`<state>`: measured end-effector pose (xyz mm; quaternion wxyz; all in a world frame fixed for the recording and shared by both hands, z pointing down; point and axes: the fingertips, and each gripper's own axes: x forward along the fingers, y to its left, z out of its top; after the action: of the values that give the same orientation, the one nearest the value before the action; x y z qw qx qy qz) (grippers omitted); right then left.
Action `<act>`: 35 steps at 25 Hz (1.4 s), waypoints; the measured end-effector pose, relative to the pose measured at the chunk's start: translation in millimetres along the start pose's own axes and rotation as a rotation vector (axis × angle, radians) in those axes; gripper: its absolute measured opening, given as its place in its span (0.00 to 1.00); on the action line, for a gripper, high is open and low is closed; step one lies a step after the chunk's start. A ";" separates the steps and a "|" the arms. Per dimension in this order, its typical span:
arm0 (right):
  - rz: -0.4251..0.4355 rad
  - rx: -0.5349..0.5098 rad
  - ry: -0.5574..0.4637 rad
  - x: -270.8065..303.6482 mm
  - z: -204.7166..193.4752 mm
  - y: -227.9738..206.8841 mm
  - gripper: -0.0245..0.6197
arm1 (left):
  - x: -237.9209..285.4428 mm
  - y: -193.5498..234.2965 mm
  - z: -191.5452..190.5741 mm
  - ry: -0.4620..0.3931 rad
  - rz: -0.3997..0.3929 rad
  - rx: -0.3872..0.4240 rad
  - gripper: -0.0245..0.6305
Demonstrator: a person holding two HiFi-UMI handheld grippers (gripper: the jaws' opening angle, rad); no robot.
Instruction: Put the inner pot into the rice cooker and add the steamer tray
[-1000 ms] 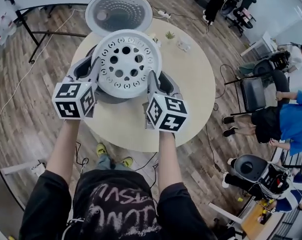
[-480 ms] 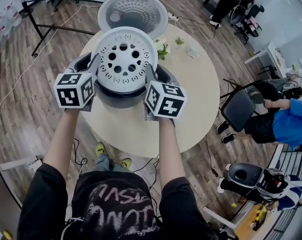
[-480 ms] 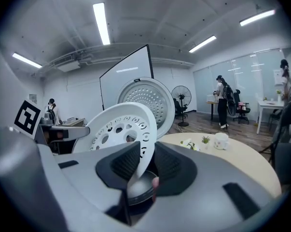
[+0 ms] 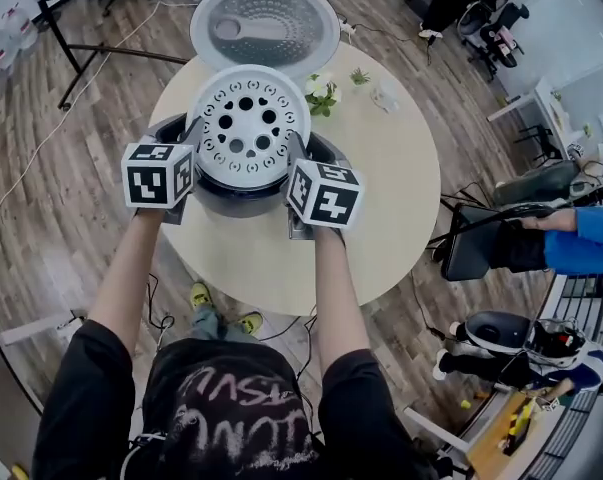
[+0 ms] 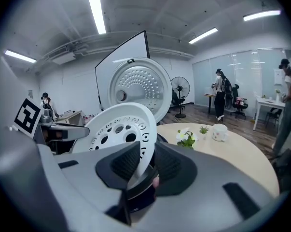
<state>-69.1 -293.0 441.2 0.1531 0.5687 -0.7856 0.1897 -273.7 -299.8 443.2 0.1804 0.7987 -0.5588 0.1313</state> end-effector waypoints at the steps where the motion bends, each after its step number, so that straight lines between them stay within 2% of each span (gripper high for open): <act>1: -0.002 -0.007 0.008 2.0 -2.6 0.1 0.19 | 2.4 1.2 -4.6 0.015 0.003 0.006 0.19; 8: -0.018 -0.047 0.041 17.9 -9.8 -4.7 0.21 | 19.2 5.8 -17.6 0.066 -0.005 0.004 0.21; 12: -0.026 -0.087 0.059 23.9 -16.7 -3.3 0.25 | 22.8 7.6 -23.2 0.078 -0.004 0.005 0.22; 18: -0.026 -0.080 0.063 26.1 -21.9 -1.3 0.29 | 25.5 7.6 -29.5 0.094 -0.009 0.006 0.22; 22: -0.028 -0.113 0.068 28.6 -22.4 1.4 0.32 | 26.6 9.0 -31.1 0.096 -0.002 0.003 0.23; 24: -0.036 -0.123 0.065 28.6 -22.9 2.1 0.33 | 26.4 9.4 -31.1 0.095 0.004 0.019 0.24; 28: -0.037 -0.117 0.060 33.5 -23.2 7.9 0.37 | 27.3 14.6 -31.2 0.093 0.022 0.110 0.24; 35: -0.020 -0.128 0.042 31.6 -27.2 3.6 0.43 | 31.1 5.4 -31.2 0.076 0.012 0.097 0.24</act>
<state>-81.5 -305.5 479.1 0.2074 0.5613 -0.7871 0.1496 -268.4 -314.2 484.8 0.1620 0.7977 -0.5491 0.1894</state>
